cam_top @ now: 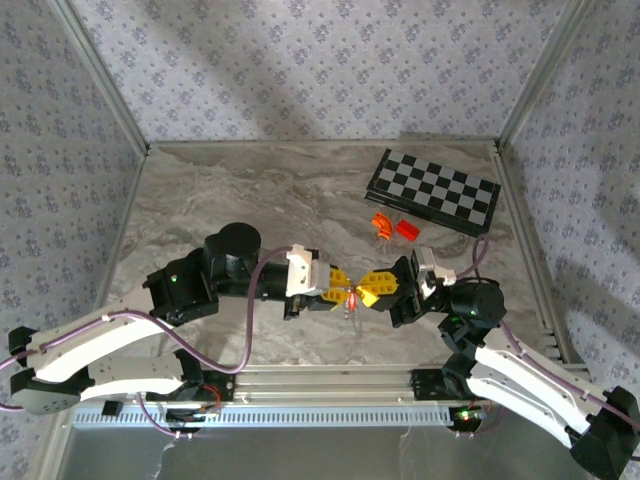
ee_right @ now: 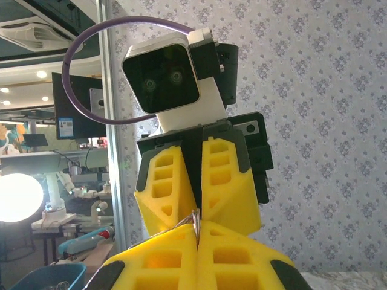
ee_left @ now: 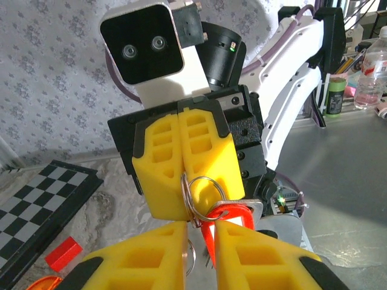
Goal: Put the keys on the keyring
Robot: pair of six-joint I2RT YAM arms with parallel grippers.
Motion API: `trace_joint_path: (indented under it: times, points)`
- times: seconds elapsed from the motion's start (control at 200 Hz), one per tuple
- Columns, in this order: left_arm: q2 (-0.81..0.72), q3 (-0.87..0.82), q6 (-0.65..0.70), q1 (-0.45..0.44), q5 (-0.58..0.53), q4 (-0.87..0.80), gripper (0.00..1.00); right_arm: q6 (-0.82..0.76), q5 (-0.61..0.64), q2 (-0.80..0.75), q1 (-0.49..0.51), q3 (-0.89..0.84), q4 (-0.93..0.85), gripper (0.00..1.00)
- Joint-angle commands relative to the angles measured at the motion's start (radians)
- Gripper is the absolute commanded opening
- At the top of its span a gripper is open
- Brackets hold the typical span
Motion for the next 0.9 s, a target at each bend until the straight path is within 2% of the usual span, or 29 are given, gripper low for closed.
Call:
trace_joint_path:
  times: [0.0, 0.535, 0.615, 0.8, 0.895]
  points:
    - [-0.003, 0.004, -0.004, -0.01, 0.019, 0.061, 0.18, -0.019, 0.015, -0.007, 0.009, 0.031, 0.019, 0.0]
    - [0.026, 0.012, -0.008, -0.011, -0.001, 0.11, 0.17, -0.026, 0.009, -0.008, 0.014, 0.028, 0.012, 0.0]
    - [0.029, 0.009, -0.009, -0.01, -0.007, 0.128, 0.15, -0.034, 0.009, -0.008, 0.014, 0.029, -0.001, 0.0]
    - [0.037, 0.015, -0.009, -0.011, -0.002, 0.134, 0.0, -0.049, 0.01, -0.009, 0.017, 0.03, -0.024, 0.0]
    - [0.041, 0.019, -0.01, -0.01, 0.009, 0.132, 0.0, -0.063, 0.009, -0.007, 0.018, 0.032, -0.044, 0.0]
